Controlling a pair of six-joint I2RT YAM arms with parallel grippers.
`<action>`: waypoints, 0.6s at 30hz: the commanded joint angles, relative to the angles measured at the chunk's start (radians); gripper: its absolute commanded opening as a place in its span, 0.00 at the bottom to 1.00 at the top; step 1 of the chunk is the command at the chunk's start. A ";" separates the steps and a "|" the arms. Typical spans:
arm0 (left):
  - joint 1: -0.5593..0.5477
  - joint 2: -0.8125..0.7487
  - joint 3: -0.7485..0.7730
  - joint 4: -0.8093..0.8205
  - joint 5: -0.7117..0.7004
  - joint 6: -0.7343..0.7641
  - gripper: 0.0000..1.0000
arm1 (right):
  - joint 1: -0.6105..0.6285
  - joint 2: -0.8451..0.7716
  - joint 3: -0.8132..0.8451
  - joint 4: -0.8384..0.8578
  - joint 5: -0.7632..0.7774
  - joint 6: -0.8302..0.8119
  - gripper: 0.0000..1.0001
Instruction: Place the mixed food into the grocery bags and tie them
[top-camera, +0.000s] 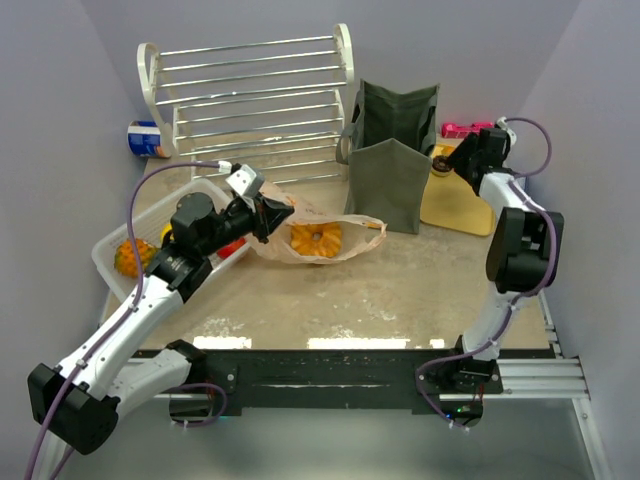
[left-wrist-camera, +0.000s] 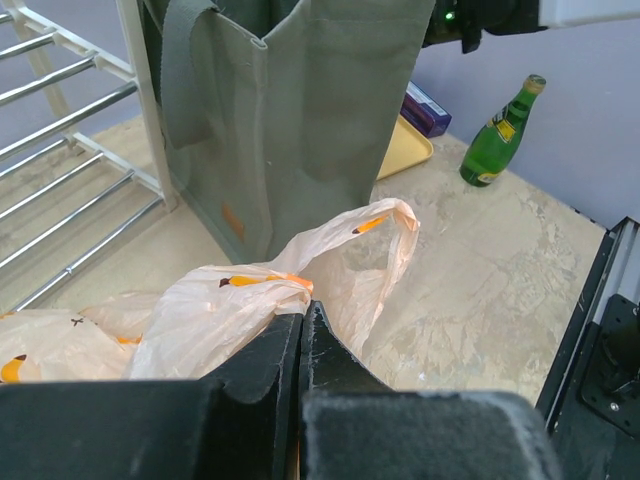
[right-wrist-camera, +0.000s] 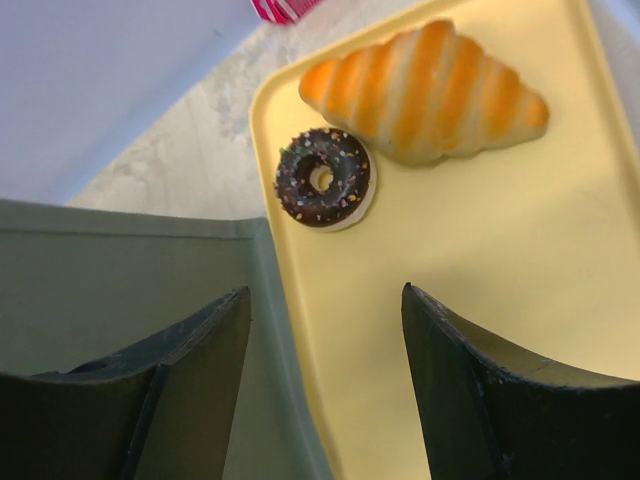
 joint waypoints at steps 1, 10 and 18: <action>0.006 0.003 0.004 0.033 0.023 0.017 0.00 | 0.003 0.105 0.122 0.031 -0.013 0.078 0.63; 0.006 0.019 0.005 0.031 0.036 0.021 0.00 | 0.001 0.323 0.287 -0.005 0.025 0.149 0.55; 0.008 0.020 0.004 0.037 0.052 0.029 0.00 | 0.003 0.438 0.364 -0.017 0.028 0.160 0.54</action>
